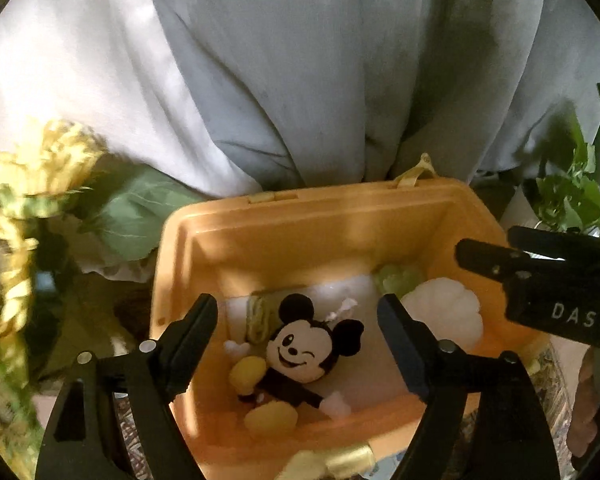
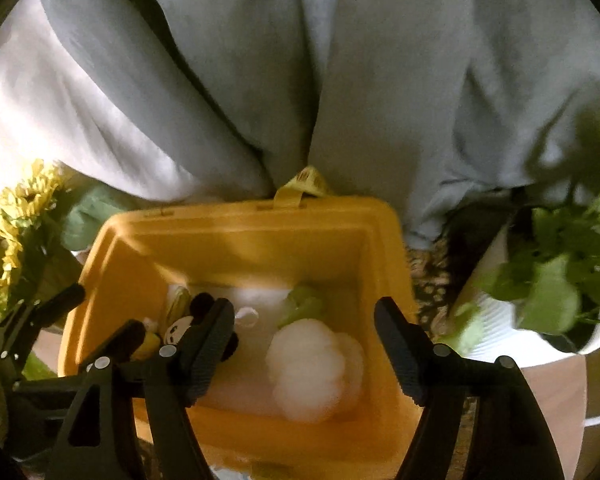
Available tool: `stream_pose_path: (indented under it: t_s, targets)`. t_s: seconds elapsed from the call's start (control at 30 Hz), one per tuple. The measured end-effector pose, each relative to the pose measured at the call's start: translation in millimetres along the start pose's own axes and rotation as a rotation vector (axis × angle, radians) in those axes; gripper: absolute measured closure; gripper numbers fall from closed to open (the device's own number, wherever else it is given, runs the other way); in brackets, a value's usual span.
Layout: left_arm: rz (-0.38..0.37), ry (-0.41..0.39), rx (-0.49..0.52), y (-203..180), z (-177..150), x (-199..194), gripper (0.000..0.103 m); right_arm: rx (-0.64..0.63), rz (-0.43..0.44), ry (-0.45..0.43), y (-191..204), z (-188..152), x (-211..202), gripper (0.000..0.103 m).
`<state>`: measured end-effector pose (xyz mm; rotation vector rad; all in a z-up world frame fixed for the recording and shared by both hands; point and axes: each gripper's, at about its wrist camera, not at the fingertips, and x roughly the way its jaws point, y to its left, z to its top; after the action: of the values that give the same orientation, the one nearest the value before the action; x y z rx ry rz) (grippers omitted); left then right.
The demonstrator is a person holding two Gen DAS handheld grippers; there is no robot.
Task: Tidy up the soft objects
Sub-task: 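Open both tools to drop the earmuff and Mickey plush into the crate, then withdraw both tools from the crate back toward the rug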
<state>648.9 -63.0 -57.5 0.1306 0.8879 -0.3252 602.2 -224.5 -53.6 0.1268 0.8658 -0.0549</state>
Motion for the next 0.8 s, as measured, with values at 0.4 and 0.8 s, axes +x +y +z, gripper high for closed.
stream_pose_path:
  t_s: [0.4,0.8]
  targets:
    - [0.077,-0.131,-0.023,-8.3,-19.2,-76.3,0.014,0.013,-0.031,-0.156,2.2,-25.2,-78.8,0.029]
    - [0.073,-0.247,0.055,-32.8,-47.3,-136.2,0.006,0.017,-0.113,-0.288,-5.3,-68.7,-146.2,0.016]
